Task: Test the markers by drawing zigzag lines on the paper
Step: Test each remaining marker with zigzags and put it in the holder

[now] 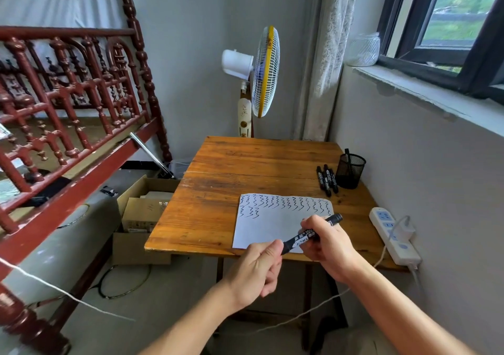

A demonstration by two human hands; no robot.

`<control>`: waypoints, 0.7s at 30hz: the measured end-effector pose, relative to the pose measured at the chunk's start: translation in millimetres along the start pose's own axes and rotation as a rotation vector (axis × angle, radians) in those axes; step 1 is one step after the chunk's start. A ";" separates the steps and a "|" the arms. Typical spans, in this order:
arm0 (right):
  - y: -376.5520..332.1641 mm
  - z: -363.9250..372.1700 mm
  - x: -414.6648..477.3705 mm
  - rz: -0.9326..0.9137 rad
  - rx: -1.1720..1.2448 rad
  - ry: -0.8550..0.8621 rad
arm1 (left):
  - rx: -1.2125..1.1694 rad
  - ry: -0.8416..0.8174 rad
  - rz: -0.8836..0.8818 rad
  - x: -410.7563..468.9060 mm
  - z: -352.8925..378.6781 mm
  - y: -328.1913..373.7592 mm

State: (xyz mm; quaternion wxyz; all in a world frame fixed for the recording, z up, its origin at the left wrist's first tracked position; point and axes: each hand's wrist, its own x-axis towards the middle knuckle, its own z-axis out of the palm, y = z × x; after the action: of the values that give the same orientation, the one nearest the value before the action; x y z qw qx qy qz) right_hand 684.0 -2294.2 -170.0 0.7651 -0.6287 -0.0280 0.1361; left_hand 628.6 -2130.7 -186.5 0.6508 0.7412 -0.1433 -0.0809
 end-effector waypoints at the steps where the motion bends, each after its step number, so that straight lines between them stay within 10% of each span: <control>1: -0.3 -1.0 1.2 -0.006 0.014 -0.004 | -0.043 -0.022 -0.025 1.5 -1.1 0.2; 7: -8.9 -4.4 14.0 -0.093 -0.016 0.010 | -0.426 -0.189 -0.214 11.5 -8.0 2.8; 14: -5.5 -5.2 44.8 -0.054 -0.035 0.296 | 0.965 0.258 0.438 38.3 -34.7 -45.5; 21: 26.6 -30.7 99.4 -0.075 -0.174 0.418 | 1.123 0.383 0.117 71.6 -83.7 -112.8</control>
State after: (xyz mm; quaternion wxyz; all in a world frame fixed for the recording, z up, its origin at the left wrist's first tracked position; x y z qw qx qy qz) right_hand 781.5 -2294.7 -214.9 0.7019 -0.7052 0.0962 -0.0283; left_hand 734.0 -2062.1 -281.4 0.1771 0.9642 -0.0847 0.1782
